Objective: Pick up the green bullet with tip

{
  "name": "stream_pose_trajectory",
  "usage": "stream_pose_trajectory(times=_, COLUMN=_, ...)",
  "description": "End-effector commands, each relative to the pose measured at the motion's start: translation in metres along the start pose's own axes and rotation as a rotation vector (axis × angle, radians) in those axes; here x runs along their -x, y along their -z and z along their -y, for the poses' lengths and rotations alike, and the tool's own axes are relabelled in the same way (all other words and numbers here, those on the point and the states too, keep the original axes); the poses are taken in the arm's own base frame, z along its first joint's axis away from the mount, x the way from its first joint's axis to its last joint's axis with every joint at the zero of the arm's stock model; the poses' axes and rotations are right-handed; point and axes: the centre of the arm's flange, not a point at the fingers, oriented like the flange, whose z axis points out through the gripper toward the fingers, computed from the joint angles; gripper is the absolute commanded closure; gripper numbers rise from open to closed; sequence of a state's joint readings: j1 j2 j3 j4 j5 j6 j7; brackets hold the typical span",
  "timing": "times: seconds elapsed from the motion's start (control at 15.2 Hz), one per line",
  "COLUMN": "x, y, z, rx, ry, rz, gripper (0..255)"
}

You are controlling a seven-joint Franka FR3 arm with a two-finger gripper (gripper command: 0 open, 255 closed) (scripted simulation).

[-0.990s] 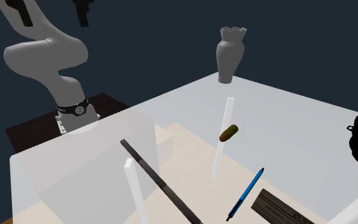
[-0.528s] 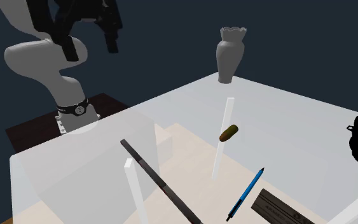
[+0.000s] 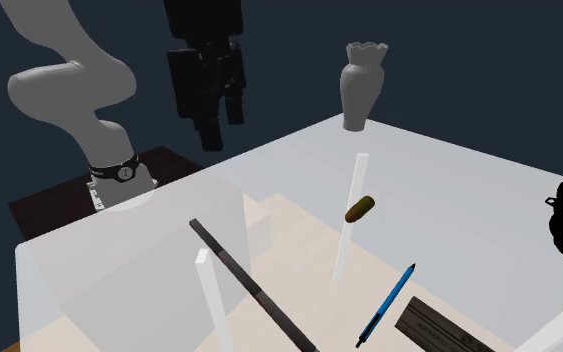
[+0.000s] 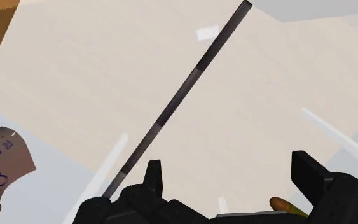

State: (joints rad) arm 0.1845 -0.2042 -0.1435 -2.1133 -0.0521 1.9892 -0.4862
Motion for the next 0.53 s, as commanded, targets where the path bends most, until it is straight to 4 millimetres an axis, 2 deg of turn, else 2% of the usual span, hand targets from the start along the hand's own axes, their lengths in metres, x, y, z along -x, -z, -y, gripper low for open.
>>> stream_pose_trajectory(times=0.0, x=-0.02, y=-0.016, z=0.0, rx=-0.009, ry=0.073, rz=0.0, gripper=0)
stream_pose_trajectory(times=0.46, x=-0.092, y=-0.071, z=0.02, rx=-0.039, ry=0.317, rz=0.002, gripper=0)
